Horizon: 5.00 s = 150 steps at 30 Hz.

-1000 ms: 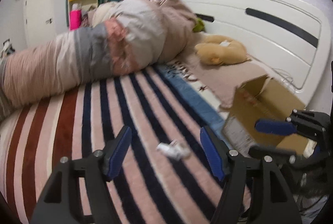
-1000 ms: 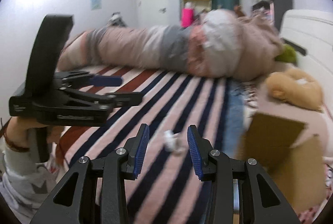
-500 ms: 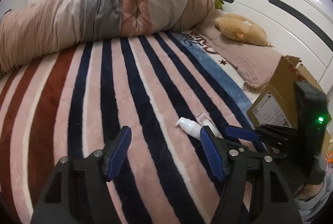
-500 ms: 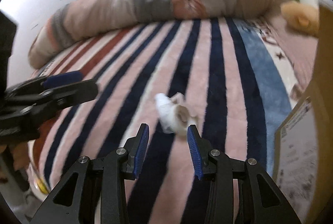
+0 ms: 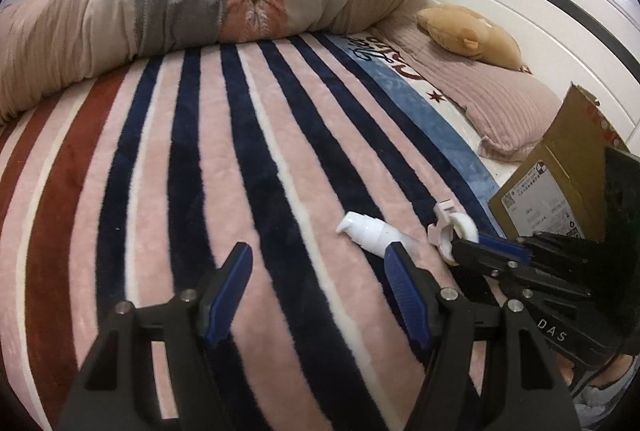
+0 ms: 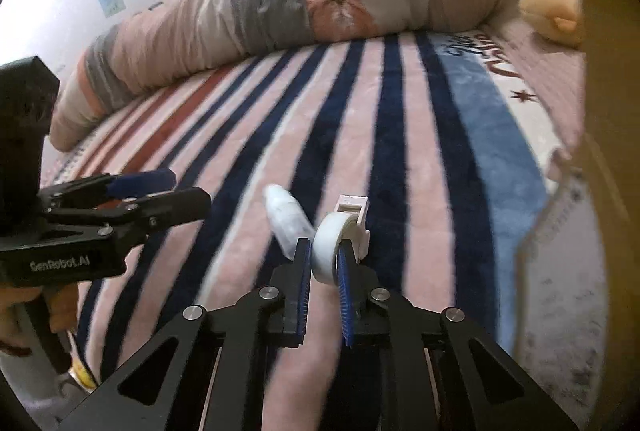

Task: Organize rigid objects

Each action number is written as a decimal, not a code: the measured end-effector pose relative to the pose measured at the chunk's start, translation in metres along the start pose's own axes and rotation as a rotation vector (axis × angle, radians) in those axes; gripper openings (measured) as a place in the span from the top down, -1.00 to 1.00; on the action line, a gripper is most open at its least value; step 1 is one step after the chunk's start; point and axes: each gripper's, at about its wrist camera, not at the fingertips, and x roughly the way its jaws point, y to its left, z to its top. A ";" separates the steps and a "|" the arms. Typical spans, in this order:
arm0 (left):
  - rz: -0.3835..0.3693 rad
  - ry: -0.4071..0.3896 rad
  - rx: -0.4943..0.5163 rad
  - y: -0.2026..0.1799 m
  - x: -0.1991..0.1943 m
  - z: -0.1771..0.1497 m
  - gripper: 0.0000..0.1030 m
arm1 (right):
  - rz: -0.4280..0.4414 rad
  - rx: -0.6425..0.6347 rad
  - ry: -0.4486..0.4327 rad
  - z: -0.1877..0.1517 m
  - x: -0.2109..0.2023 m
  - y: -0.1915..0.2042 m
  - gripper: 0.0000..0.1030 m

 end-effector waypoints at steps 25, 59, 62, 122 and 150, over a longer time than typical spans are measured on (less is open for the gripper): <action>-0.083 0.047 0.095 -0.029 0.061 0.005 -0.19 | -0.177 -0.127 -0.017 -0.012 0.024 -0.001 -0.04; -0.187 -0.300 0.219 -0.137 -0.155 0.045 -0.19 | -0.126 -0.132 -0.395 -0.006 -0.196 -0.032 0.29; -0.209 -0.280 0.271 -0.173 -0.143 0.056 -0.19 | -0.187 -0.077 -0.356 -0.014 -0.200 -0.070 0.29; 0.110 -0.378 0.035 -0.179 -0.161 0.037 -0.98 | 0.066 -0.189 -0.424 0.003 -0.236 -0.105 -0.87; 0.199 -0.389 -0.045 -0.161 -0.173 0.017 -0.98 | 0.122 -0.189 -0.418 0.002 -0.236 -0.100 -0.87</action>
